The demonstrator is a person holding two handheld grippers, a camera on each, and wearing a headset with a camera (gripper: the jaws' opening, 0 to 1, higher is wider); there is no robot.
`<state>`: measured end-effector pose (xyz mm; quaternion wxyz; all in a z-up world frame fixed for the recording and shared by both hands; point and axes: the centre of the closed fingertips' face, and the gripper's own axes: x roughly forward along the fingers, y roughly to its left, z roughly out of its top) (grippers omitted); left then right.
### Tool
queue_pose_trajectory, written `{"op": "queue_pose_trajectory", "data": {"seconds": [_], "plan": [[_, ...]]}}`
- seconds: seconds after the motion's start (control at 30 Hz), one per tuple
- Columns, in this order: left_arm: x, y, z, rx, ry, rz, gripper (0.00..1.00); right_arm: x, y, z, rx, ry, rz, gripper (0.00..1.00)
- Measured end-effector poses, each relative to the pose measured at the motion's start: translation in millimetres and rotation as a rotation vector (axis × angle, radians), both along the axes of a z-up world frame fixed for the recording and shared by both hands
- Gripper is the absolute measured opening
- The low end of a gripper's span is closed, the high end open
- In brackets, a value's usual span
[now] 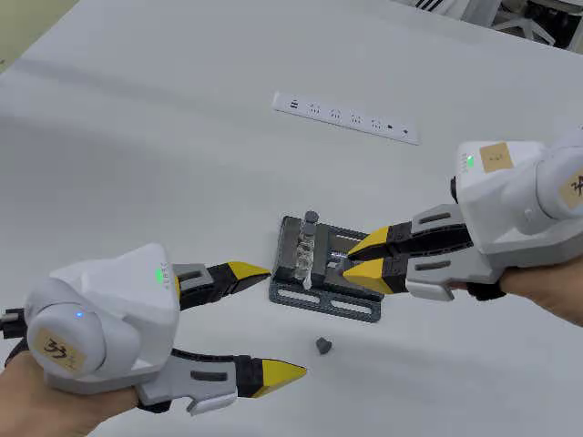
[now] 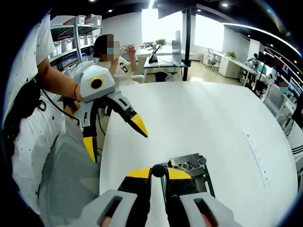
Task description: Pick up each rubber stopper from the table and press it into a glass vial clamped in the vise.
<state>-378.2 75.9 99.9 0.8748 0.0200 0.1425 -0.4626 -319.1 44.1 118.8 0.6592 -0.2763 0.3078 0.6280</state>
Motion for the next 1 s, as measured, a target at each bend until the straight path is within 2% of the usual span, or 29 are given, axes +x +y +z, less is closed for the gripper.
{"op": "queue_pose_trajectory", "data": {"seconds": [0.07,0.23,0.3,0.37,0.53,0.73,0.8,1.0], "plan": [[1.3,2.2,-1.1,-0.008,-0.004,0.009,0.70,6.6,3.4,-2.0,-0.015,-0.002,0.001,0.05],[3.9,5.1,-6.5,-0.032,0.005,0.023,0.75,28.0,13.7,-10.7,-0.063,-0.009,0.013,0.05],[5.5,6.3,-7.4,-0.043,-0.004,0.032,0.80,35.6,18.2,-18.2,-0.086,-0.008,0.017,0.05],[6.8,8.1,-10.4,-0.054,0.011,0.035,0.82,42.6,22.5,-24.4,-0.113,-0.010,0.025,0.05],[9.2,11.2,-15.3,-0.063,0.014,0.037,0.85,54.6,27.2,-41.6,-0.177,0.000,0.045,0.05],[10.2,11.1,-19.7,-0.076,0.021,0.033,0.91,59.2,28.7,-60.5,-0.244,0.012,0.068,0.05],[9.6,10.4,-22.1,-0.083,0.032,0.031,0.92,60.1,29.0,-67.4,-0.264,0.019,0.075,0.05],[7.7,8.0,-25.5,-0.096,0.040,0.024,0.94,61.9,27.1,-78.7,-0.310,0.024,0.085,0.05]]}}
